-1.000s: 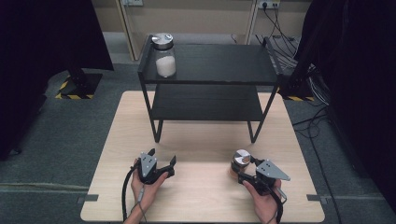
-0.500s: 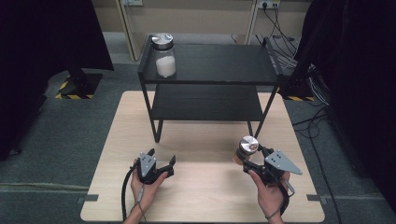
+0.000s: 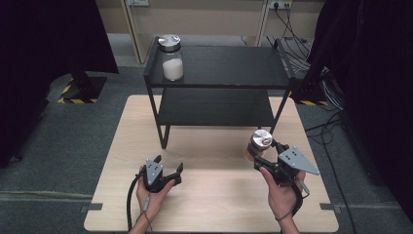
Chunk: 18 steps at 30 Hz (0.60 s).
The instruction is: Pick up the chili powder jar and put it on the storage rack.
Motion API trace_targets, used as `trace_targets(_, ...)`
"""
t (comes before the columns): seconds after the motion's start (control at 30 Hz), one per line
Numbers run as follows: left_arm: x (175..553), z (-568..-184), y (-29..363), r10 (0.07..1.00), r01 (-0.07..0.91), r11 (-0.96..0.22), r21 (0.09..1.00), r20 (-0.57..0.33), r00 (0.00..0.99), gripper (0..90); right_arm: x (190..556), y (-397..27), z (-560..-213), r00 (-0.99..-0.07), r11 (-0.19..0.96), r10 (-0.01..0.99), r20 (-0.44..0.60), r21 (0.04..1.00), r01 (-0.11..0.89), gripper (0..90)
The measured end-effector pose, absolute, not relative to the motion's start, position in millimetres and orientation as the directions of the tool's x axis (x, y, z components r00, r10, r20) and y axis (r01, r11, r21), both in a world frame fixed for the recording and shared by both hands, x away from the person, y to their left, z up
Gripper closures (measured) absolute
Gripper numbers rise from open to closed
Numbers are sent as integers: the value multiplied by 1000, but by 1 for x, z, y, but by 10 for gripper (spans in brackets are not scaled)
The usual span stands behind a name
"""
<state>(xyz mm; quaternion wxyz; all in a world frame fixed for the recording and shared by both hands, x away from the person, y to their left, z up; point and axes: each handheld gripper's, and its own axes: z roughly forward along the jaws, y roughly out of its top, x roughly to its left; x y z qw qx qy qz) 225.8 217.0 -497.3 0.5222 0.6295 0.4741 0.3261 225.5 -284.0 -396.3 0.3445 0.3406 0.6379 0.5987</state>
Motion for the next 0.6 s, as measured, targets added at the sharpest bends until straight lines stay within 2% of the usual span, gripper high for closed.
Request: trace_targets(0.6,226,-497,217,939,258,0,966,-88,332,99,229,-261,-361,-461,38,887,-35,999,-2,322)
